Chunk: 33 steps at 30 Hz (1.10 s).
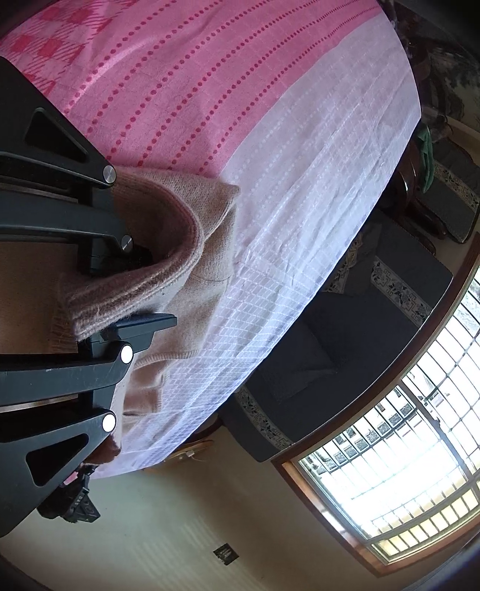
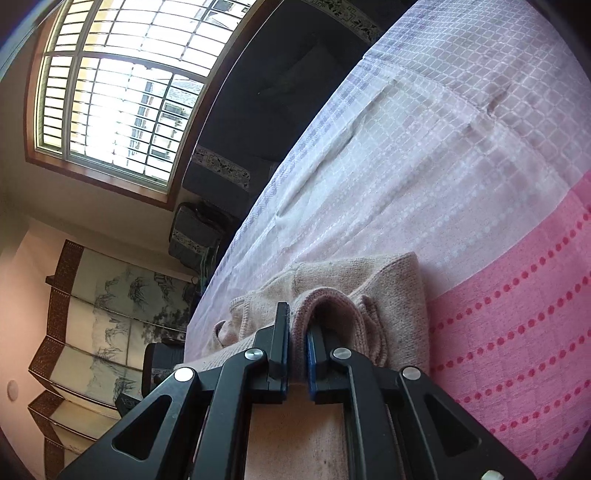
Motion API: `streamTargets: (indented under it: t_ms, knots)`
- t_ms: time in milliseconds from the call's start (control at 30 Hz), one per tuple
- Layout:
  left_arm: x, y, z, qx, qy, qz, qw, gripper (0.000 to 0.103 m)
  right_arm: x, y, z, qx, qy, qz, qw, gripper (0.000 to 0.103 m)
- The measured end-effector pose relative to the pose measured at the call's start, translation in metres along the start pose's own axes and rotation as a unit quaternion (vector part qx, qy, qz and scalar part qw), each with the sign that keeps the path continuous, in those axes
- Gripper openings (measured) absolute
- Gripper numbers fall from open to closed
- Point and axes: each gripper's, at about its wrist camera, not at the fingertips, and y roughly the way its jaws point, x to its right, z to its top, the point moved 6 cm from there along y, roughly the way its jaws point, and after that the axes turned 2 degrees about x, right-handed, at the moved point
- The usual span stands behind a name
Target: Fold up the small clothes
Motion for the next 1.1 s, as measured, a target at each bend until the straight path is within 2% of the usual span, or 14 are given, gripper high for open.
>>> streamTargets:
  t_ms: [67, 133, 167, 267, 400, 467, 500, 600, 633, 767, 867, 933, 1000, 1100]
  knots:
    - [-0.004, -0.003, 0.003, 0.01, -0.005, 0.007, 0.9999, 0.026, -0.004, -0.001, 0.0, 0.005, -0.008, -0.01, 1.0, 0.01]
    - [-0.009, -0.013, 0.009, 0.041, -0.005, 0.026, 0.9988, 0.053, -0.008, -0.006, 0.0, 0.017, -0.013, -0.017, 1.0, 0.01]
    - [-0.011, -0.02, 0.012, 0.063, -0.006, 0.033, 0.9974, 0.059, -0.008, -0.009, 0.0, 0.024, -0.012, -0.018, 0.999, 0.01]
    - [-0.017, -0.038, 0.019, 0.1, -0.012, 0.037, 0.9942, 0.064, -0.008, -0.018, 0.003, 0.042, -0.007, -0.013, 0.999, 0.012]
    - [-0.019, -0.05, 0.018, 0.095, 0.007, 0.035, 0.9948, 0.064, -0.019, -0.036, -0.003, 0.059, -0.03, -0.006, 0.998, 0.012]
    - [-0.017, -0.052, 0.01, 0.072, 0.031, 0.031, 0.9965, 0.064, -0.037, -0.038, -0.018, 0.032, -0.074, 0.006, 0.997, 0.012]
    - [-0.017, -0.052, 0.004, 0.055, 0.045, 0.029, 0.997, 0.064, -0.05, -0.034, -0.034, 0.001, -0.104, 0.016, 0.994, 0.012]
    - [-0.013, -0.047, -0.016, 0.006, 0.095, 0.048, 0.9943, 0.064, -0.084, -0.018, -0.083, -0.085, -0.199, 0.027, 0.976, 0.012]
    - [-0.013, -0.043, -0.023, -0.009, 0.102, 0.055, 0.9932, 0.064, -0.092, -0.01, -0.097, -0.105, -0.23, 0.016, 0.967, 0.012]
    - [-0.005, -0.031, -0.044, -0.07, 0.106, 0.038, 0.9912, 0.064, -0.103, 0.027, -0.125, -0.151, -0.307, -0.055, 0.938, 0.012]
    - [0.013, -0.024, -0.05, -0.097, 0.123, 0.012, 0.9876, 0.064, -0.108, 0.048, -0.128, -0.162, -0.326, -0.067, 0.929, 0.012]
    - [0.025, -0.011, -0.053, -0.131, 0.13, -0.008, 0.9827, 0.077, -0.112, 0.057, -0.12, -0.153, -0.327, -0.071, 0.93, 0.012]
    - [0.033, 0.002, -0.051, -0.15, 0.122, -0.016, 0.981, 0.078, -0.115, 0.065, -0.104, -0.136, -0.314, -0.066, 0.937, 0.012]
    - [0.042, 0.007, -0.026, -0.102, 0.11, -0.025, 0.9884, 0.078, -0.113, 0.067, -0.066, -0.089, -0.239, -0.027, 0.966, 0.012]
